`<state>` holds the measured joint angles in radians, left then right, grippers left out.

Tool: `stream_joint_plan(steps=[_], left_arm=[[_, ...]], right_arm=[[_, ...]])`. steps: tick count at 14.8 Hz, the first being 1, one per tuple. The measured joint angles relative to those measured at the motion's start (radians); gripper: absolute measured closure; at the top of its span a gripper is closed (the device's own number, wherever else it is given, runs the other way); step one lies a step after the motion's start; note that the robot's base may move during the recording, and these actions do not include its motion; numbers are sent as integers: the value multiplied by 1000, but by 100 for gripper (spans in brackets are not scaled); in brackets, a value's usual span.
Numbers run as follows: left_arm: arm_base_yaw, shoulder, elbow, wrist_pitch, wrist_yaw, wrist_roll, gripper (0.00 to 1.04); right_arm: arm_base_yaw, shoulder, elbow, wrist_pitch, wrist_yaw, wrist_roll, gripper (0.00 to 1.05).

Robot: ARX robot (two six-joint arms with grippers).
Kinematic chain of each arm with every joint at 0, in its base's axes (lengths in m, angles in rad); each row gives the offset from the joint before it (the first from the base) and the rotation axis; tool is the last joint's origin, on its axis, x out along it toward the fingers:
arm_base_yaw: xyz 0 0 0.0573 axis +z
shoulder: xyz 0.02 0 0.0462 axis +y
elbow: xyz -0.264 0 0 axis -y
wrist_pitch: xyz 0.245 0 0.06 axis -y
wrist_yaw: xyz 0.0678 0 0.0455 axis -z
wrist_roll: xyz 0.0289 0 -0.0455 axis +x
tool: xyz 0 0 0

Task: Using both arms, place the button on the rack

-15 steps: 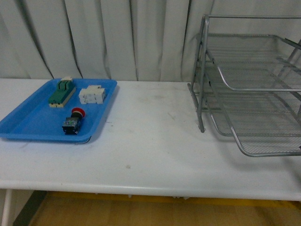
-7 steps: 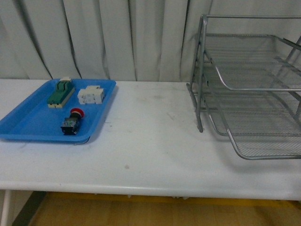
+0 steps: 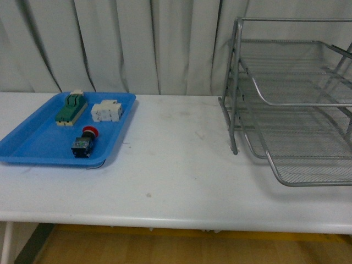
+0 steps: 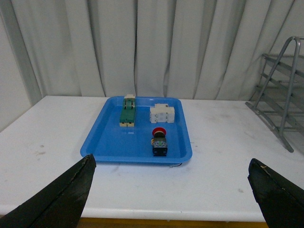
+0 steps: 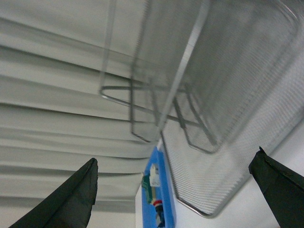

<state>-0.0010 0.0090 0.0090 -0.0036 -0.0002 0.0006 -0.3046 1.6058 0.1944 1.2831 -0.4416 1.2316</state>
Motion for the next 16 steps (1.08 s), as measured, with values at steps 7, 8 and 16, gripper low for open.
stream_joint_plan(steps=[7,8,16], left_arm=[[0,0,0,0,0,0,7],[0,0,0,0,0,0,7],[0,0,0,0,0,0,7]], right_arm=[[-65,-930,-146,-692,66,-1084,62],[-19,-956,-176,-646,112,-1149,75],[237,-1300,-183,-980,393,-1225,103]])
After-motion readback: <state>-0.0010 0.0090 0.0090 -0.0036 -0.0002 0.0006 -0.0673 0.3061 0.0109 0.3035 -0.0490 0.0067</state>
